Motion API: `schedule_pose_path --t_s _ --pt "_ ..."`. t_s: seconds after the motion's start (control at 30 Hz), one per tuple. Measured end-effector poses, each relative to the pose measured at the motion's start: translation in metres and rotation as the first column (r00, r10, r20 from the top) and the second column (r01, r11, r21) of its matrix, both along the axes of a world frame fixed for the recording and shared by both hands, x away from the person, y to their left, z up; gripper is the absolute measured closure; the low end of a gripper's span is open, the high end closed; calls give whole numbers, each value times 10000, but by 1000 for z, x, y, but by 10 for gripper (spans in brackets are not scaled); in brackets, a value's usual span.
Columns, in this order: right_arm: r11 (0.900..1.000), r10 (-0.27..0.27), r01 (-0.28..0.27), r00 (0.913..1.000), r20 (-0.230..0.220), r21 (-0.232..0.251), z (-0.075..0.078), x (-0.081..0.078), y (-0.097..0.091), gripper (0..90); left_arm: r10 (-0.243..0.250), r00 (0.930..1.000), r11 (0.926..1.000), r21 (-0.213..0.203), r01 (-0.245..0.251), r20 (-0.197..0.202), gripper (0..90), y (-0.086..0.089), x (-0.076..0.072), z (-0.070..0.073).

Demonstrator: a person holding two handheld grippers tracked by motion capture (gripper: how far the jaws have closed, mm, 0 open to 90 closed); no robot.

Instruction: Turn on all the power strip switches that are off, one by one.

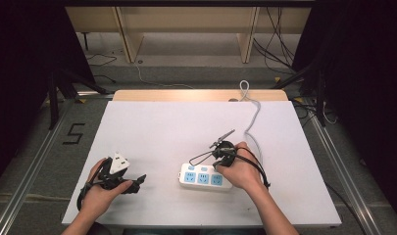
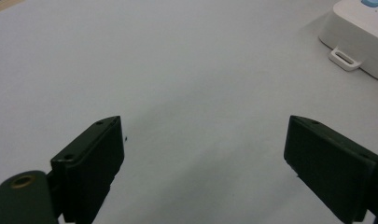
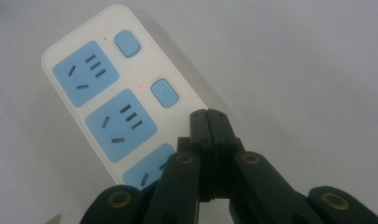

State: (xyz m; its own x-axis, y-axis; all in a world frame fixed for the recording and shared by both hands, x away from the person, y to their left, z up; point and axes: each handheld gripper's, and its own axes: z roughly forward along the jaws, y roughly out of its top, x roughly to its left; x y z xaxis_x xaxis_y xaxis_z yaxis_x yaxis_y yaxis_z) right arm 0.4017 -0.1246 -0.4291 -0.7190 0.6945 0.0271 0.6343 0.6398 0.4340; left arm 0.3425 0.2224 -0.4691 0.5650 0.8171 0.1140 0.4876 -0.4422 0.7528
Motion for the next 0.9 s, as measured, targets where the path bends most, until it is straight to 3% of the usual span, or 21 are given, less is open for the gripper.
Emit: schedule_pose_path --t_s 0.9 --pt "9979 623 -620 9979 181 -168 6 -5 19 900 6 10000 10000 -32 -6 20 119 -1 0 0"
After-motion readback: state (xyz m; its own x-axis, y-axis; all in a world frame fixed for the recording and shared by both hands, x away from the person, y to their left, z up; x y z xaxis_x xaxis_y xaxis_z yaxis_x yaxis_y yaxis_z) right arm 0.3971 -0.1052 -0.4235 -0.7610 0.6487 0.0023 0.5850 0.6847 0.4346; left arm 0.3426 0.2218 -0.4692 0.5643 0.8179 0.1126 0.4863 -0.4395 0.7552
